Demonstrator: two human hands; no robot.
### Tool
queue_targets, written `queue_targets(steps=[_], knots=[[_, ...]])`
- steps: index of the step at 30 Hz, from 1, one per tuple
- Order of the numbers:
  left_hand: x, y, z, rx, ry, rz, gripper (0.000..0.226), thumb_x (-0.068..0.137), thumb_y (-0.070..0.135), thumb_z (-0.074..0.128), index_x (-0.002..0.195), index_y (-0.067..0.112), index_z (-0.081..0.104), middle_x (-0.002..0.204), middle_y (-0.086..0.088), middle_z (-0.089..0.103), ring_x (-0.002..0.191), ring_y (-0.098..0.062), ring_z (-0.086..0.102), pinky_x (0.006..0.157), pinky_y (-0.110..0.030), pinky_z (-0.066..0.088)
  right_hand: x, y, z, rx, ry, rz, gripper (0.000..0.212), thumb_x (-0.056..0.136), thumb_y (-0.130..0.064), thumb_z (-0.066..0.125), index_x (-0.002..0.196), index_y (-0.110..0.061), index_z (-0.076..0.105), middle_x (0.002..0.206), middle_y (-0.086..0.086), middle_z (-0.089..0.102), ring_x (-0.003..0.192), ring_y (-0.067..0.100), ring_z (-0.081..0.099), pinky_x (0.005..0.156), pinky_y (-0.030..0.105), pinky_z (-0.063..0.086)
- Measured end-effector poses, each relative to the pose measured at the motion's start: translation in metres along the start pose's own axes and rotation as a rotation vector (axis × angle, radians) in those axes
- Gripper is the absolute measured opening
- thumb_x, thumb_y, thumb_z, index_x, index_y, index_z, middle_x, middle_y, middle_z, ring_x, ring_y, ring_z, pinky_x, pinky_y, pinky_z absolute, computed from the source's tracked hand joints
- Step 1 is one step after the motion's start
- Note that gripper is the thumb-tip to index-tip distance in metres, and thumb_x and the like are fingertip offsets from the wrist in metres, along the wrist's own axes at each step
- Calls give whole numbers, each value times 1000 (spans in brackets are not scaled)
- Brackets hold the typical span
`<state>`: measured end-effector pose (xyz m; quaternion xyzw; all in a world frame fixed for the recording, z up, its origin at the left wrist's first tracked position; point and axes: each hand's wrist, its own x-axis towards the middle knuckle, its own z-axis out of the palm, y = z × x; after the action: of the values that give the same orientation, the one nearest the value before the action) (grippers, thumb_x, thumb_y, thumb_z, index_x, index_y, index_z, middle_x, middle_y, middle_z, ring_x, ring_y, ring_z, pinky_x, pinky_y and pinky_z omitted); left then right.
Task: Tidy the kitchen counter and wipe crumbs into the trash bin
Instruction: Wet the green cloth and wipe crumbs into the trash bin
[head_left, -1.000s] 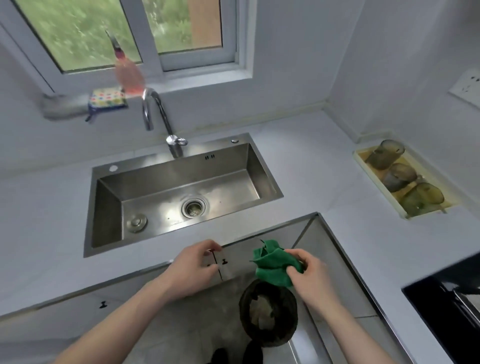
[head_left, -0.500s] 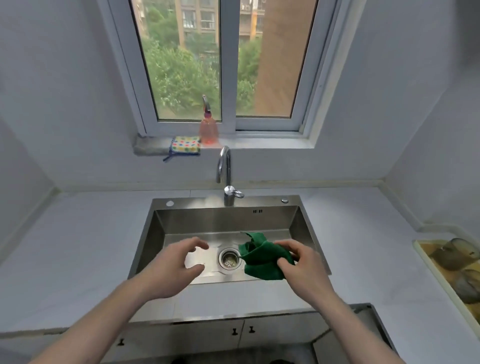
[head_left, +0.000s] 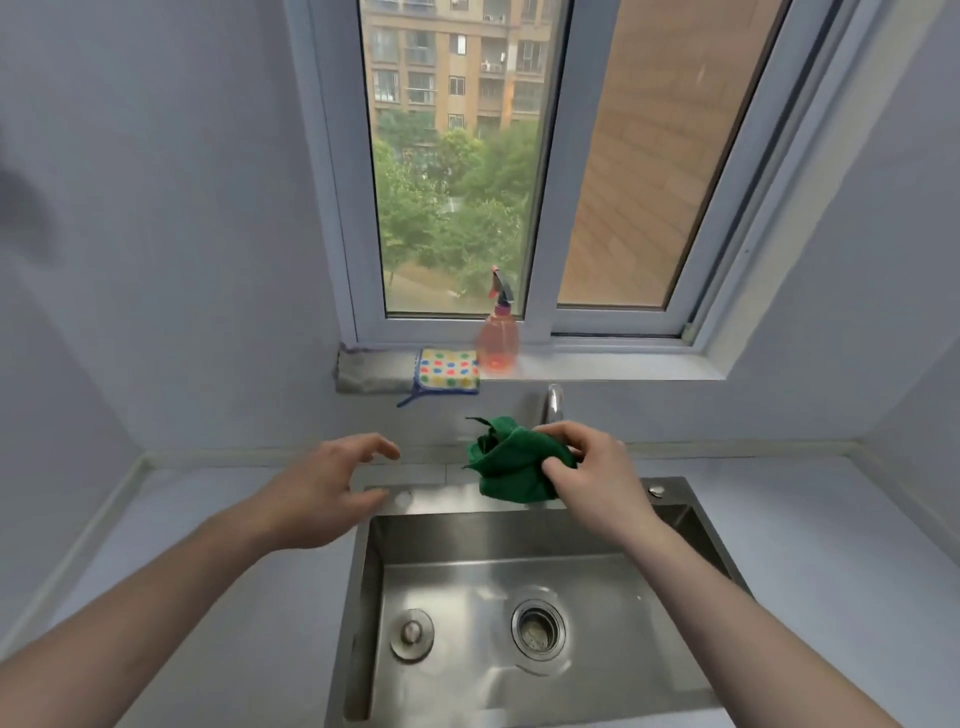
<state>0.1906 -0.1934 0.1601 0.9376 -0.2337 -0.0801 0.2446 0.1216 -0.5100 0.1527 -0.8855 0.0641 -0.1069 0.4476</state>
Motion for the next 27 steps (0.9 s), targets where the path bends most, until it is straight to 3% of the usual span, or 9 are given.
queue_targets(steps=[9, 18, 22, 27], knots=[[53, -48, -50, -2, 61, -13, 39, 91, 35, 68, 128, 40, 57, 133, 11, 60, 125, -5, 54, 104, -34, 48, 128, -44, 50, -132, -17, -13, 37, 77, -23, 59, 107, -39, 74, 98, -20, 73, 94, 7, 67, 86, 34, 57], [107, -87, -85, -17, 121, -53, 38, 91, 36, 68, 127, 40, 58, 131, 12, 61, 125, -3, 54, 102, -29, 49, 251, -51, 112, -220, 6, -12, 39, 81, -20, 58, 115, -32, 72, 105, -8, 74, 104, 18, 64, 94, 30, 50], [130, -100, -84, -5, 100, -64, 39, 91, 35, 68, 128, 39, 57, 133, 12, 61, 126, -4, 54, 103, -29, 48, 291, -48, 145, -233, 18, -25, 40, 90, -19, 60, 126, -33, 68, 118, -7, 73, 109, 20, 66, 89, 28, 49], [151, -102, -71, -14, 88, -57, 39, 89, 37, 67, 127, 40, 57, 133, 14, 61, 125, -3, 54, 103, -28, 48, 300, -6, 179, -421, -206, 79, 45, 99, -19, 56, 143, -29, 57, 146, -2, 58, 130, 25, 55, 102, 31, 45]])
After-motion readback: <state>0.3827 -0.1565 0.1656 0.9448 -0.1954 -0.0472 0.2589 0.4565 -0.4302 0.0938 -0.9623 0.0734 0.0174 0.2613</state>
